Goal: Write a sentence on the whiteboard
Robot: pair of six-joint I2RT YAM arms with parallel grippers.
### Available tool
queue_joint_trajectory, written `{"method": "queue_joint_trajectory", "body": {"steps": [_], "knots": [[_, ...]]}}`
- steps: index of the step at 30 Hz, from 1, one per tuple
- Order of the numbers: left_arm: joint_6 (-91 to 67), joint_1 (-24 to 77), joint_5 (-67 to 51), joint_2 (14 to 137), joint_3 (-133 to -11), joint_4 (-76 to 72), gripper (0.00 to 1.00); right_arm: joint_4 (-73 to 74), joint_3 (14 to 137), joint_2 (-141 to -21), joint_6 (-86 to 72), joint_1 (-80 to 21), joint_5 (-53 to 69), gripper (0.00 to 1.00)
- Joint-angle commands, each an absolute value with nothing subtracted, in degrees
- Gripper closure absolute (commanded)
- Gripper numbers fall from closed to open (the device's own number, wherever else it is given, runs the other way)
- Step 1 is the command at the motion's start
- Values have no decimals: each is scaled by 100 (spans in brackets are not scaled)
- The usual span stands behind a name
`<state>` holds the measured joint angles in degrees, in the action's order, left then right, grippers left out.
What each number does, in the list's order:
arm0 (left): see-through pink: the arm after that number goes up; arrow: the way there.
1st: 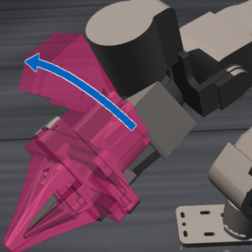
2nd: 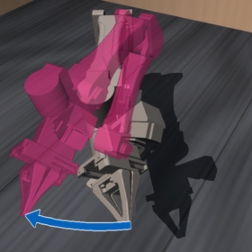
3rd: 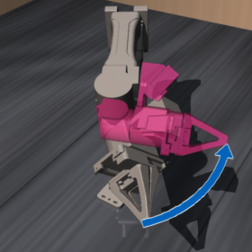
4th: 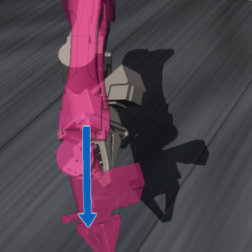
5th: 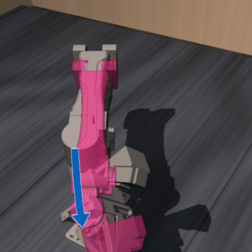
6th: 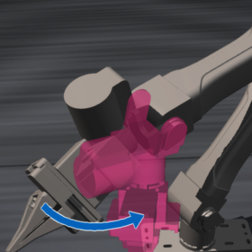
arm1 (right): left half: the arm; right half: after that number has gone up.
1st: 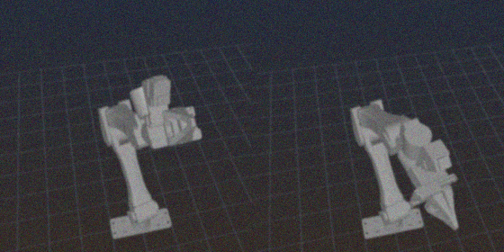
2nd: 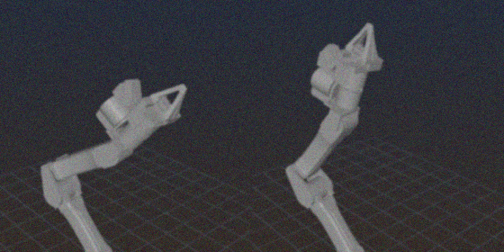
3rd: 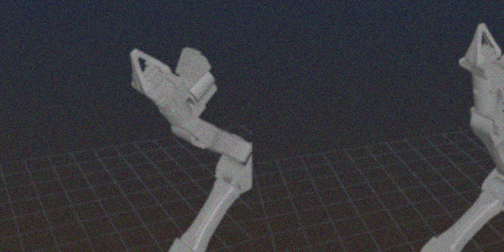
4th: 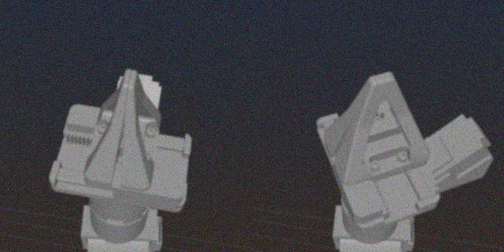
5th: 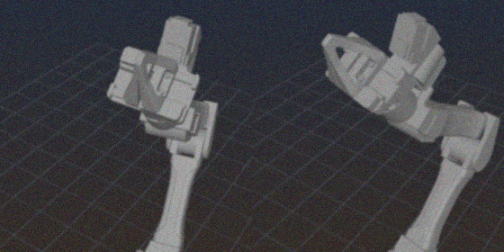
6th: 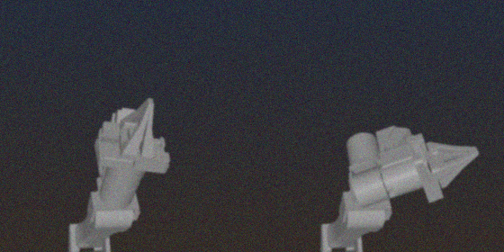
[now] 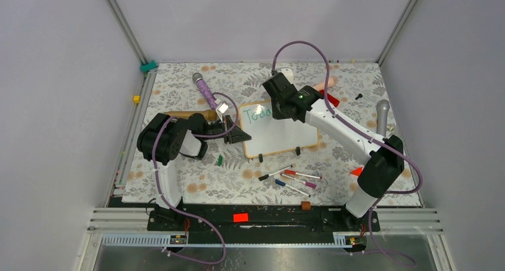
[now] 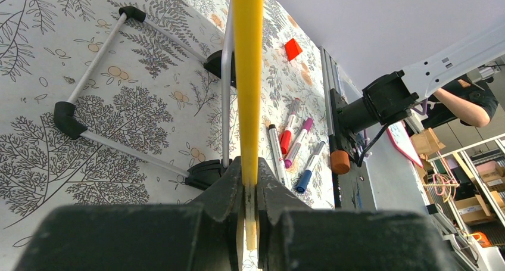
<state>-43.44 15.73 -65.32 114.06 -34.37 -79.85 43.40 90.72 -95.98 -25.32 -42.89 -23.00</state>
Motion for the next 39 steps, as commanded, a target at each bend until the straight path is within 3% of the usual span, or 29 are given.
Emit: {"method": "queue_joint_trajectory", "body": {"steps": [1, 11, 27, 39], "knots": [[-4228, 1592, -6872, 11233, -3432, -8475, 100, 4234, 9429, -9686, -2461, -4129, -2451, 100], [-4228, 1593, -6874, 11233, -3445, -8484, 100, 4232, 9596, -9767, -2403, -4053, -2385, 100], [-4225, 1600, -6878, 11253, -3447, -8481, 100, 3973, 8449, -9275, -2860, -4063, -1801, 100], [-4228, 1599, -6873, 11254, -3445, -8481, 100, 3722, 8708, -9283, -2806, -4069, -1487, 100]]}}
